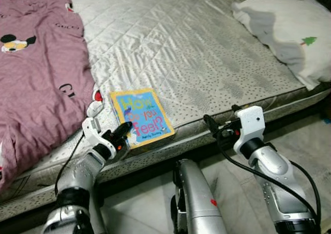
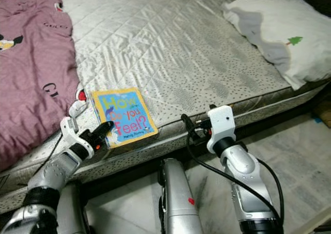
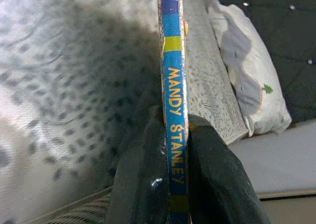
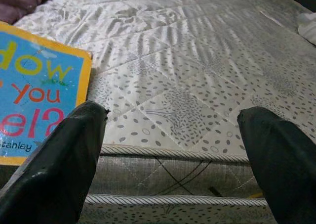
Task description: Clean up the room
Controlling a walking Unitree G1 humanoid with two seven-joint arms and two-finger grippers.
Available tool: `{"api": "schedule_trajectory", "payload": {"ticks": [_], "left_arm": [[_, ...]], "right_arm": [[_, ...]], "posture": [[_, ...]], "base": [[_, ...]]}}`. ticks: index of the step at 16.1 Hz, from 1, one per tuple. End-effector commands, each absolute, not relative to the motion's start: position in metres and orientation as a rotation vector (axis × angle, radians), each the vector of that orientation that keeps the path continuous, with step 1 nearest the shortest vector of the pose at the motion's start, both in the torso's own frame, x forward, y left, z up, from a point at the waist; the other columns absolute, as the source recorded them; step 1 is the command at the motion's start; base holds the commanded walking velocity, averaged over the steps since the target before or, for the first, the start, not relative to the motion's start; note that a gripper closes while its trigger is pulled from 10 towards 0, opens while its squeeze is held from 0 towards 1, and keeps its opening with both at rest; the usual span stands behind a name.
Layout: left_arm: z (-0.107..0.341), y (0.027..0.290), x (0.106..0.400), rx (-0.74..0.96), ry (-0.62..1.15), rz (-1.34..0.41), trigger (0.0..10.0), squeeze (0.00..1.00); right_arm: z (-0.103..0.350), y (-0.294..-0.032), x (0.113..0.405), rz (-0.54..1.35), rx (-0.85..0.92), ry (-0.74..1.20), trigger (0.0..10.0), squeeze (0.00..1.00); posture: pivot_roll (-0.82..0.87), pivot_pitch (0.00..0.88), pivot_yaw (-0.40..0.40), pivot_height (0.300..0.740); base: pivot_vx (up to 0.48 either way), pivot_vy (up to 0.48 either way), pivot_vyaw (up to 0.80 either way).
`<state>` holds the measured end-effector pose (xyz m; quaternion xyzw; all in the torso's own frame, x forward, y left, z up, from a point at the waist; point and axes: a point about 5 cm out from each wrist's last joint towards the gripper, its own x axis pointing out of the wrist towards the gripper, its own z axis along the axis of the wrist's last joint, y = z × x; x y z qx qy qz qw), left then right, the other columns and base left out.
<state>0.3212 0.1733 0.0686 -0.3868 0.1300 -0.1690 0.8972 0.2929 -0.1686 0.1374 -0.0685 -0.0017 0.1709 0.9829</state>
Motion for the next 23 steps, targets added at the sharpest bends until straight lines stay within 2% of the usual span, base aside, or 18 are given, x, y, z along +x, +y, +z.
{"api": "schedule_trajectory", "payload": {"ticks": [1,5,8,9,11,17,23], "left_arm": [[0.073,0.179,0.320,-0.728,0.242,-0.311,0.0,0.00],[0.105,0.183,0.322,-0.521,0.066,-0.240,0.0,0.00],[0.122,0.185,0.311,-0.351,-0.038,-0.172,0.0,0.00],[0.124,0.185,0.309,-0.339,-0.056,-0.164,0.0,0.00],[0.117,0.178,0.299,-0.291,-0.052,-0.203,0.0,0.00],[0.118,0.175,0.295,-0.265,-0.069,-0.179,0.0,0.00],[0.115,0.167,0.289,-0.243,-0.040,-0.234,0.0,0.00]], "right_arm": [[0.133,-0.168,0.294,0.334,-0.124,0.008,10.0,0.00],[0.131,-0.148,0.307,0.323,-0.068,-0.012,10.0,0.00],[0.134,-0.141,0.319,0.249,0.098,-0.016,10.0,0.00],[0.135,-0.138,0.321,0.251,0.201,-0.011,10.0,0.00],[0.139,-0.132,0.325,0.241,0.298,-0.028,10.0,0.00],[0.141,-0.127,0.333,0.229,0.323,-0.030,10.0,0.00],[0.142,-0.128,0.338,0.204,0.329,-0.033,10.0,0.00]], "posture": [[-0.16,0.087,-0.082,0.500],[-0.10,0.039,-0.057,0.500],[-0.07,0.001,-0.038,0.500],[-0.07,0.000,-0.035,0.500],[-0.06,0.000,-0.035,0.508],[-0.04,0.000,-0.037,0.576],[-0.02,0.000,-0.035,0.640]], "base": [[0.000,0.000,0.00],[0.000,0.000,0.00],[0.000,0.000,0.00],[0.000,0.000,0.00],[0.000,0.000,-0.43],[0.000,0.000,0.00],[0.000,0.000,0.00]]}}
